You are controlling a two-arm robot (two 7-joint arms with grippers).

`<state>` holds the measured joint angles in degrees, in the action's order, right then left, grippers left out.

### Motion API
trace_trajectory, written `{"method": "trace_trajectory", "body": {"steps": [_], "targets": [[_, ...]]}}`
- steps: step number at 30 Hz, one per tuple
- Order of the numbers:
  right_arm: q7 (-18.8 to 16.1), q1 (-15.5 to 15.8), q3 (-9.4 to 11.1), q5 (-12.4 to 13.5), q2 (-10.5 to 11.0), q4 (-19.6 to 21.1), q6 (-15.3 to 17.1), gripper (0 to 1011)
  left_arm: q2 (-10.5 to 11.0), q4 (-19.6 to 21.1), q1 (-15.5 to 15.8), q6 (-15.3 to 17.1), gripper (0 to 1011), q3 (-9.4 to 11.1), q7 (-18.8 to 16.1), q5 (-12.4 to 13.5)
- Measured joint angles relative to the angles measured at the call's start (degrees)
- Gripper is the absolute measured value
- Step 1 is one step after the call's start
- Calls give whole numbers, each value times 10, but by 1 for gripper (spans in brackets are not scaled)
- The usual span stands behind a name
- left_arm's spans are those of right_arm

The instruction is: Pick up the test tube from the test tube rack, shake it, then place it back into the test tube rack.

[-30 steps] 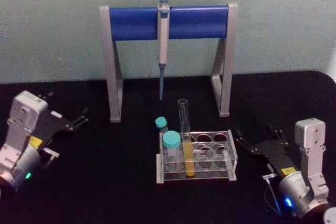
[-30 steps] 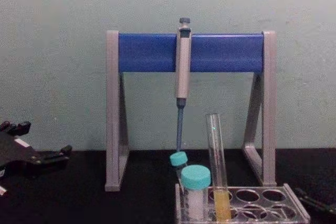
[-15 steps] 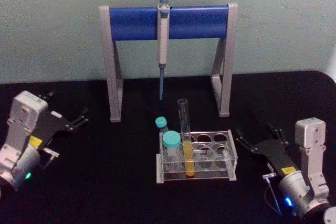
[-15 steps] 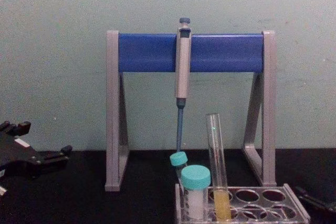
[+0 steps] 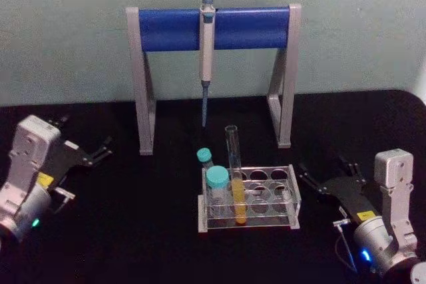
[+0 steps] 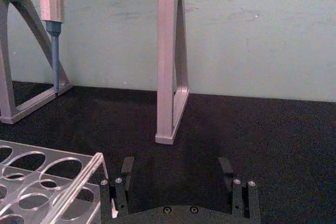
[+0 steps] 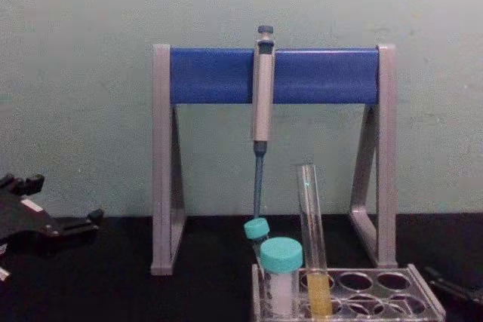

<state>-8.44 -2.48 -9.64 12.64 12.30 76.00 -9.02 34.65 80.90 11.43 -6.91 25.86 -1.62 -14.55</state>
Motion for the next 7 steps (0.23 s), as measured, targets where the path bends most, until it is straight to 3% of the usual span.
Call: {"method": "trace_trajectory", "body": {"steps": [7], "targets": [[0, 0, 0, 0, 0, 0, 0, 1000, 0, 0, 0, 0, 1001, 0, 0, 0]]}}
